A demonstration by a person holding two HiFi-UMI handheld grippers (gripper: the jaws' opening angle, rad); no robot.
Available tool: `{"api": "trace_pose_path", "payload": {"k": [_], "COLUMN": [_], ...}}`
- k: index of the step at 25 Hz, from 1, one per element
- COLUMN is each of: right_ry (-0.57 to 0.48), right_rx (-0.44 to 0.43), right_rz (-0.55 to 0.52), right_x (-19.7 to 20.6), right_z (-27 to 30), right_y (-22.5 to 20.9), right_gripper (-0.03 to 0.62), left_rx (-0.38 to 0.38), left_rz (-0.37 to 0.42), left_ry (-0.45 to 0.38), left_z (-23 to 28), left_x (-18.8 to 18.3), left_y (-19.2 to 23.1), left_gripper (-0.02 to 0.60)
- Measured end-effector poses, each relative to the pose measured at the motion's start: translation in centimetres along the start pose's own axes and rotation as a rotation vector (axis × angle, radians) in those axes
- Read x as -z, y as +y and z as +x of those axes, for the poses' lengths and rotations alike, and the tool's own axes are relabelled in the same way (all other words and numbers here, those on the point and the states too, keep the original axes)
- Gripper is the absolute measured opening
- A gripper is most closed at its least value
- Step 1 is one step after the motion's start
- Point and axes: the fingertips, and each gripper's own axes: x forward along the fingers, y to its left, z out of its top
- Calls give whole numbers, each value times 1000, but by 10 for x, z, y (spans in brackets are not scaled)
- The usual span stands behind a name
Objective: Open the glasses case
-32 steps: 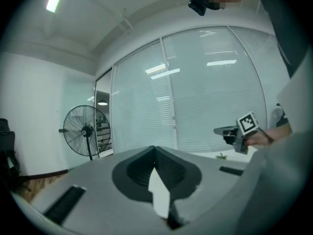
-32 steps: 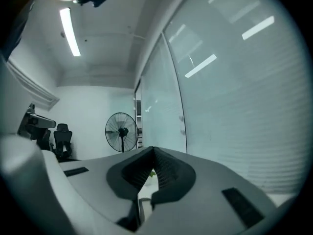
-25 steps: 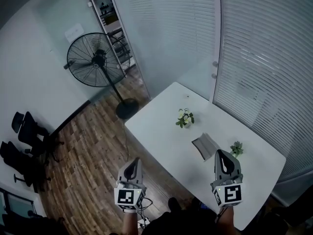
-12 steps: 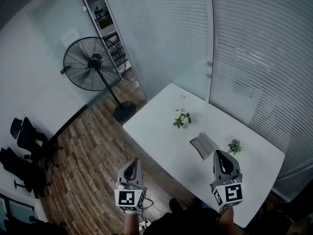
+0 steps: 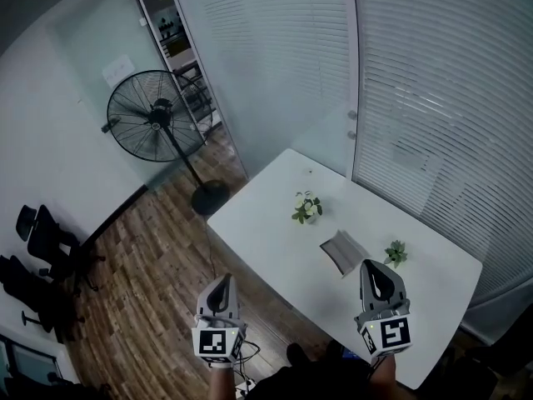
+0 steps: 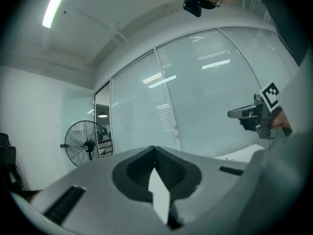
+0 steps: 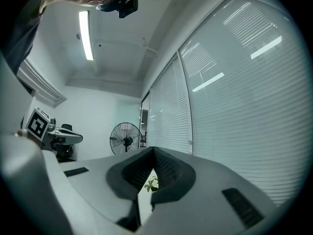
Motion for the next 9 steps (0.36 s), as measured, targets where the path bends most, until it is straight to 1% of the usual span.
{"api": "trace_pose_path", "payload": {"k": [9], "right_ry": [-20], "right_rx": [8], "right_rz": [-15], "right_x": [-11], "right_z": [-10], "right_y": [-3], "right_gripper": [15], "left_rx": [24], "left_rz": [14], "left_ry": [-21], "left_z": [-3], "left_x": [-9], "left_y": [-11], "left_gripper": [-8]}}
